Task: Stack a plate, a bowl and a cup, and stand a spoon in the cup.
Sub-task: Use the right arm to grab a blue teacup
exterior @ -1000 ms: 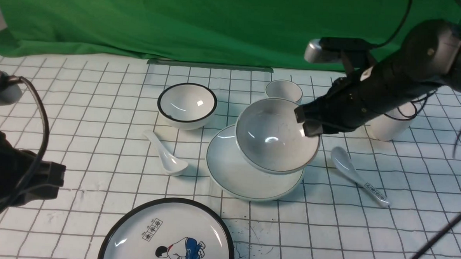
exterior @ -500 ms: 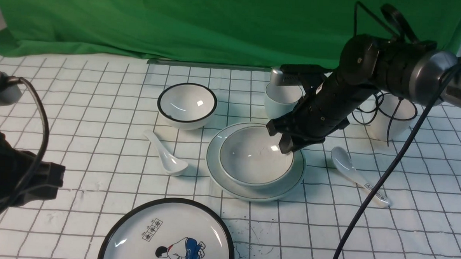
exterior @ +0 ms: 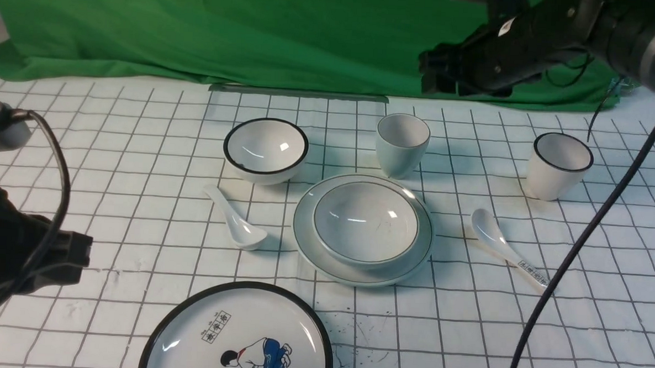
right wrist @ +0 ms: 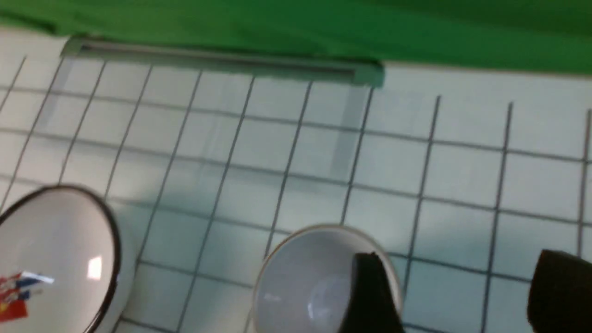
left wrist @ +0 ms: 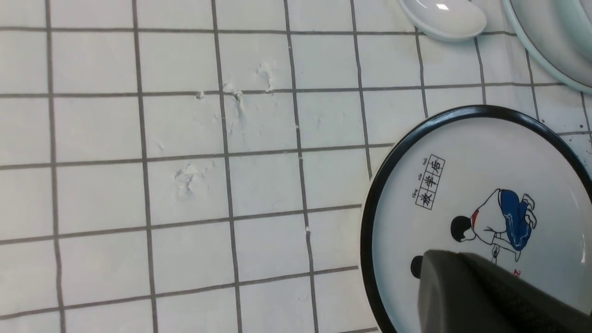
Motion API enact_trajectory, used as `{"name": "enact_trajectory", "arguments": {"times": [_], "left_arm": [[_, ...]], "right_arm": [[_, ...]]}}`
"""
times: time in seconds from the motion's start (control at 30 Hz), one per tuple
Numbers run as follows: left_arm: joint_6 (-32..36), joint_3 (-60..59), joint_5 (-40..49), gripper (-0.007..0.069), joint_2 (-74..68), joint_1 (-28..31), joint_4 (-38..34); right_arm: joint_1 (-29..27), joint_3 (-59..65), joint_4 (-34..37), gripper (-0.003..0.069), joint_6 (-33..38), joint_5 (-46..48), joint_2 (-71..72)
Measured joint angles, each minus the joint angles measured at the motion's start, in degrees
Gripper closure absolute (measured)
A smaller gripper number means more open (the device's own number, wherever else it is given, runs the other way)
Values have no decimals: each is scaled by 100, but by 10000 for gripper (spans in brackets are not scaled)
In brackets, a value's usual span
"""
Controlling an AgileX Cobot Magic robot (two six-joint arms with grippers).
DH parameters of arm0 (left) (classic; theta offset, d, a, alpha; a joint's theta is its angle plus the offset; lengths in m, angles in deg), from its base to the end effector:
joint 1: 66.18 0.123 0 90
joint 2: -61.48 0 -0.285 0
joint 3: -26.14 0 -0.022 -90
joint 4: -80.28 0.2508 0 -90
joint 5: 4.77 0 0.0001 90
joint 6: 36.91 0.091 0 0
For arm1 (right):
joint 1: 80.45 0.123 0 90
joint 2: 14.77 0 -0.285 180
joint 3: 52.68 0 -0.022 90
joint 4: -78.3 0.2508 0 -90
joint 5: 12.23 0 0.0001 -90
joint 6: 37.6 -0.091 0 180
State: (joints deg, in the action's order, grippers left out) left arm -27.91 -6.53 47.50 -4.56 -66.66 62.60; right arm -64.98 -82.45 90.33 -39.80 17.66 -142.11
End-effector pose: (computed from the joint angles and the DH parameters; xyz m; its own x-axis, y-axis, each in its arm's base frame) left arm 0.1799 -0.0234 0.2909 -0.8668 -0.0273 -0.4979 0.0988 0.9693 -0.2251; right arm 0.4762 0.1416 0.2839 -0.6405 0.0490 -0.7664 -0.2100 0.9487 0.2362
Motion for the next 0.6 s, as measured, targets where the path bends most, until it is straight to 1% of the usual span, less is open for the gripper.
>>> {"name": "enact_trajectory", "arguments": {"times": [0.1,0.23,0.47,0.5,0.53,0.6], "left_arm": [[0,0,7,619,0,0,5],[0,0,9,619,0,0,5],[0,0,14,619,0,0,5],[0,0,14,619,0,0,5],[0,0,14,619,0,0,5],[0,0,14,619,0,0,5]], "right_arm": [[-90,-178,22,182,-18,-52,-364],[-32,-208,100,182,-18,-131,-831],[14,-208,171,191,-24,-165,-1091],[14,-208,176,222,-24,-171,-1108],[14,-208,181,273,-19,-171,-1107],[14,-208,181,402,2,-171,-1107]]}}
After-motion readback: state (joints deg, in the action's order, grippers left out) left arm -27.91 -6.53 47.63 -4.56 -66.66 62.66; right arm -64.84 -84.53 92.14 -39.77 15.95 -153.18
